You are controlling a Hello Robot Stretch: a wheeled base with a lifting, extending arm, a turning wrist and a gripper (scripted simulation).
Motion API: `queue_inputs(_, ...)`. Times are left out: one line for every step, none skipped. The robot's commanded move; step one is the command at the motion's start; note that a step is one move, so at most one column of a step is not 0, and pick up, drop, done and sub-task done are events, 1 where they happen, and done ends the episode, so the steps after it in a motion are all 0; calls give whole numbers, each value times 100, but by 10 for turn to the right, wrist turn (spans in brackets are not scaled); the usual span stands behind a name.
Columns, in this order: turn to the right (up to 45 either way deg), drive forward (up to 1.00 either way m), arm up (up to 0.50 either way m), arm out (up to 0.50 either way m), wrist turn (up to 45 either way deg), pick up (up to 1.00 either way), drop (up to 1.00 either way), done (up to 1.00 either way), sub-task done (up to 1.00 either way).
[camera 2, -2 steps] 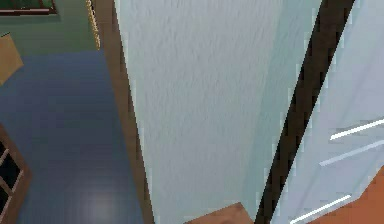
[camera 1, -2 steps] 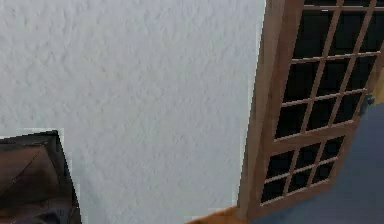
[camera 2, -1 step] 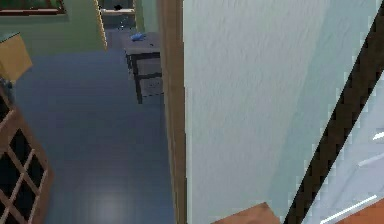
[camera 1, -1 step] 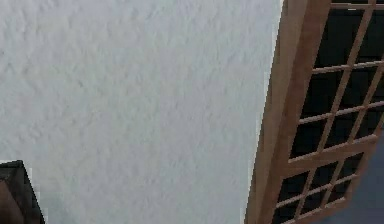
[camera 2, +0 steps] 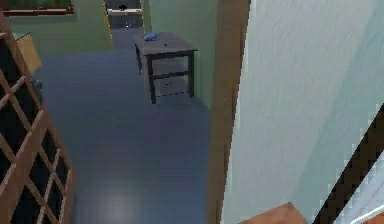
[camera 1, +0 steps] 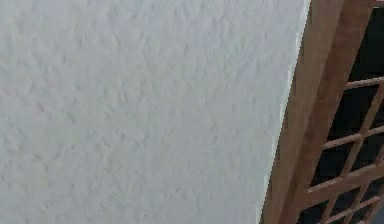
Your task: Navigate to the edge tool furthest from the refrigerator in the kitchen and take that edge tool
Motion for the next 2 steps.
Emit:
queue_inputs(450,0,0,0,0,0,0,0,0)
queue_inputs(240,0,0,0,0,0,0,0,0)
